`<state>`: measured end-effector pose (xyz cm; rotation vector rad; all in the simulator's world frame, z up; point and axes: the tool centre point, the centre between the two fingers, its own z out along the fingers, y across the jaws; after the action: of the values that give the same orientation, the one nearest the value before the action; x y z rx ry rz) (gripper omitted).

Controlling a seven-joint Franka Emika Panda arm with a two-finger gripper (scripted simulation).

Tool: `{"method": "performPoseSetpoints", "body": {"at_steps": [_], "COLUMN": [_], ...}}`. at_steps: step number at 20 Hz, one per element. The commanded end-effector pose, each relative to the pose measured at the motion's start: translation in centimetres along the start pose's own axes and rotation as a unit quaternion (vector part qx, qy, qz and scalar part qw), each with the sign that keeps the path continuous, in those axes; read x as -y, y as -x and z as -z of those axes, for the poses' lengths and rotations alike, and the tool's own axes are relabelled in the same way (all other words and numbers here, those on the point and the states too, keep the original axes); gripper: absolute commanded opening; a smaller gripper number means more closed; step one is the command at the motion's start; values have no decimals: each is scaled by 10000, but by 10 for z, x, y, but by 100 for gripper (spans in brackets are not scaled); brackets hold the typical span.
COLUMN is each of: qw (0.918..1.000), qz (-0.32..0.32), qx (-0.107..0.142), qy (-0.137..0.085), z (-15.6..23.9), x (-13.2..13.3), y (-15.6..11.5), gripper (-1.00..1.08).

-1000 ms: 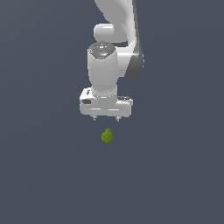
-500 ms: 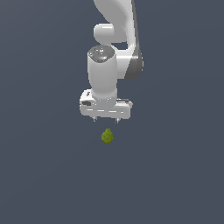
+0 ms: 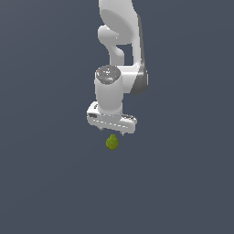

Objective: Pick up the object and move it to a goal position.

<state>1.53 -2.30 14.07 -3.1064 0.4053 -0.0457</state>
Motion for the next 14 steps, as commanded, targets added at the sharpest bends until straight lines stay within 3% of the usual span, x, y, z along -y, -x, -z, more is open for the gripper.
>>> {"method": "performPoseSetpoints", "body": {"at_steps": [1, 14], "qw": [9997, 9965], "qz": [-246, -823], "qx": [42, 133], "qy": [18, 72], "z": [-15, -50], "x": [0, 1], "y": [1, 5], "gripper": [100, 100]}}
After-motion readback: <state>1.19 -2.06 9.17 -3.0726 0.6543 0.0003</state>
